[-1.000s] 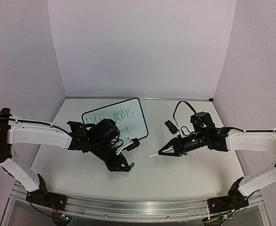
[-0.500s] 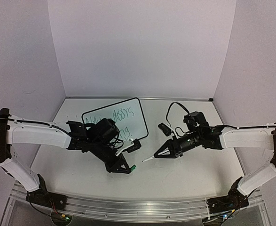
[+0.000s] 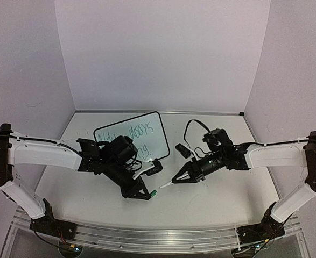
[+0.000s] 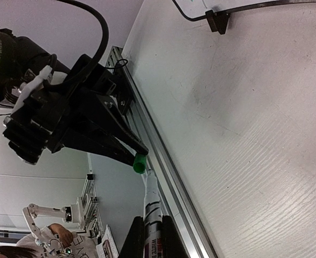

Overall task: Write a sentence on the whiteboard
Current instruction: Insert the whiteboard marker without the cap into the pen cap.

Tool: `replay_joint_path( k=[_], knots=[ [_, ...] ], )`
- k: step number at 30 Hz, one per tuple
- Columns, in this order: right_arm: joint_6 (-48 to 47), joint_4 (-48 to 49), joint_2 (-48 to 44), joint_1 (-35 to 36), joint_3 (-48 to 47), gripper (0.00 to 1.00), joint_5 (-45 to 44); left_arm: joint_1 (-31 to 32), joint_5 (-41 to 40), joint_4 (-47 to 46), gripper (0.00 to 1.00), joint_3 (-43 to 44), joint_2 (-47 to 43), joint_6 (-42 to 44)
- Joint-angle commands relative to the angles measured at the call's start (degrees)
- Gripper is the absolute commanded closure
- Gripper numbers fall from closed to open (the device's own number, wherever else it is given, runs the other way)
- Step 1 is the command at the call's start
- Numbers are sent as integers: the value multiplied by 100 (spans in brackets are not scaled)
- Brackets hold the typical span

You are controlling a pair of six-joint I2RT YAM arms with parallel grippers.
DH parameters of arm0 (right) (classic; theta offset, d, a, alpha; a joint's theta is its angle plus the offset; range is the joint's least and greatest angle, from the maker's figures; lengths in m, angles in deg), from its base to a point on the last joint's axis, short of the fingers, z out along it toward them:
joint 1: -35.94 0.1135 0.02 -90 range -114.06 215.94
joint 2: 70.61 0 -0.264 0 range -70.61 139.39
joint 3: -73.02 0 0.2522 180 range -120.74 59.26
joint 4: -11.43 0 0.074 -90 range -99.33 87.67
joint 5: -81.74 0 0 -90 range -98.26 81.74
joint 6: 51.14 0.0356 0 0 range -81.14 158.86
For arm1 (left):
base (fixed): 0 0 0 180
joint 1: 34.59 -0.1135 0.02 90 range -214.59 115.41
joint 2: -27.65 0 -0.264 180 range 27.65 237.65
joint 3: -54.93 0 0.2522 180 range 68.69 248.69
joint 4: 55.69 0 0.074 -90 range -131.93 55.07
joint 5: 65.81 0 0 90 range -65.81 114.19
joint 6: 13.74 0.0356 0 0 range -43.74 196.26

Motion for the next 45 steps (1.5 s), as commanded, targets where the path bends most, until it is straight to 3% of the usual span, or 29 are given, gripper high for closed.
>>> replay_joint_path(
  k=[1, 45],
  knots=[
    [-126, 104, 122, 58, -251, 100, 99, 46, 89, -83, 100, 258, 46, 90],
    [-298, 104, 581, 219, -390, 100, 537, 64, 189, -16, 100, 371, 188, 274]
  ],
)
